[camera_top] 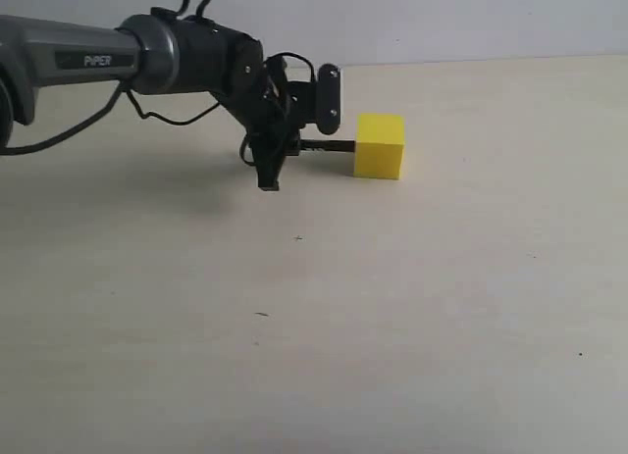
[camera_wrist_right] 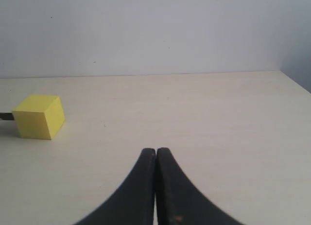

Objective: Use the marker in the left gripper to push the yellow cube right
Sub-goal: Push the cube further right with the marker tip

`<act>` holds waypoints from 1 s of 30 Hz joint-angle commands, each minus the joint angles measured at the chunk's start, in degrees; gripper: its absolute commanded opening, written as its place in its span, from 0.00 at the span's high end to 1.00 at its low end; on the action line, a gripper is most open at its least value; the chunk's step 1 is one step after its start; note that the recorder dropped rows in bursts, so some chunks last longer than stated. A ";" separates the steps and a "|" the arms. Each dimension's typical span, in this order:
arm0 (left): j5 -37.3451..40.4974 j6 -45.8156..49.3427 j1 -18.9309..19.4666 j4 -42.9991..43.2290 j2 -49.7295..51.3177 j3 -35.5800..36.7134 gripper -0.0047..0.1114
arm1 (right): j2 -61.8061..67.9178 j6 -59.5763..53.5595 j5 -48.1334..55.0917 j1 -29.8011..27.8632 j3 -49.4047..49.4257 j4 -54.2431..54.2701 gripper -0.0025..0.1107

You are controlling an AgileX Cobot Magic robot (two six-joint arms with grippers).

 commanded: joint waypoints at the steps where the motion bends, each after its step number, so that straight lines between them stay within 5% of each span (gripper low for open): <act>1: -0.54 -0.86 -2.68 -0.17 0.22 -1.17 0.96 | -0.37 -0.21 -0.73 0.09 0.28 -0.02 0.98; 13: 3.87 -5.42 1.06 0.67 -0.12 -1.17 0.96 | -0.37 -0.19 -0.73 0.09 0.28 -0.02 0.98; 23: -0.50 -5.72 -5.99 0.67 0.80 -1.40 0.96 | -0.37 -0.09 -0.73 0.09 0.28 -0.02 0.98; 30: 3.43 -10.22 -4.76 0.78 0.80 -1.63 0.96 | -0.37 -0.20 -0.73 0.09 0.28 -0.02 0.98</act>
